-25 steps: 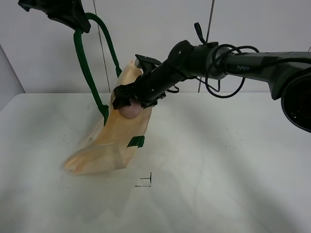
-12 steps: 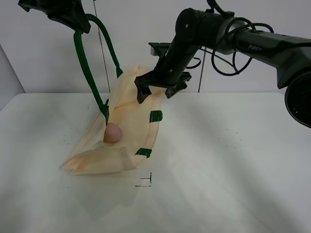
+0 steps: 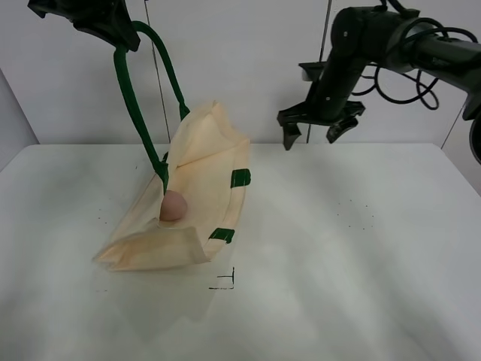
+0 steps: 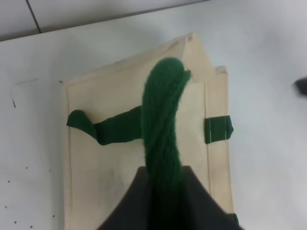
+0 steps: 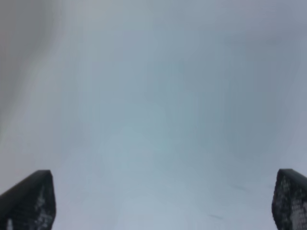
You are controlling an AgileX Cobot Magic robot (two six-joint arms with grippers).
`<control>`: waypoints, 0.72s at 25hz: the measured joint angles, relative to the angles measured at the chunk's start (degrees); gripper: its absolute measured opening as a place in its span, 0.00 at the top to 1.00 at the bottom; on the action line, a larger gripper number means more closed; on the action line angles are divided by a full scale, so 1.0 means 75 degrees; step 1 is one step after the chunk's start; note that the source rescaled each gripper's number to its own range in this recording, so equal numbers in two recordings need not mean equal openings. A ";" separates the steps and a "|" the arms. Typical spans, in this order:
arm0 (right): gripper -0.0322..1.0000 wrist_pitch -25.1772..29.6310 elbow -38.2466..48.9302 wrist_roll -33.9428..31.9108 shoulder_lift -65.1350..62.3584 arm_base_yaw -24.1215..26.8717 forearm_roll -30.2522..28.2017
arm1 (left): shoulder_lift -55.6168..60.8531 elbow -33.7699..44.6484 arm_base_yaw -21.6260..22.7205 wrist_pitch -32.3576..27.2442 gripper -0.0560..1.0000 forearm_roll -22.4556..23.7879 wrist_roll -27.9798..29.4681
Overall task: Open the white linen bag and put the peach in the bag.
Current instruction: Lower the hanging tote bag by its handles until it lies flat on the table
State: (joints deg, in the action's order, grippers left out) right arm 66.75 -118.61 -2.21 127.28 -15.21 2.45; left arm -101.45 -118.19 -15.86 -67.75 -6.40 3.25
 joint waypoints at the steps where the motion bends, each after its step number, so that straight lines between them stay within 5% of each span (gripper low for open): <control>1: 0.00 0.0019 0.0000 0.0000 0.0000 0.0231 -0.0079 | 0.0000 0.0000 0.0000 0.0000 0.95 0.0000 0.0000; 7: 0.00 0.0168 0.0000 -0.0017 0.0000 0.1419 -0.0261 | 0.0000 0.0000 0.0000 0.0000 0.95 0.0000 0.0000; 18: 0.00 0.0353 0.0055 0.0148 -0.0158 0.1428 -0.0233 | 0.0000 0.0000 0.0000 0.0000 0.95 0.0000 0.0000</control>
State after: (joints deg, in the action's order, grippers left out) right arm 69.40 -118.20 -1.10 126.10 -4.50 0.70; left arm -101.45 -118.19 -15.86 -67.75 -6.40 3.25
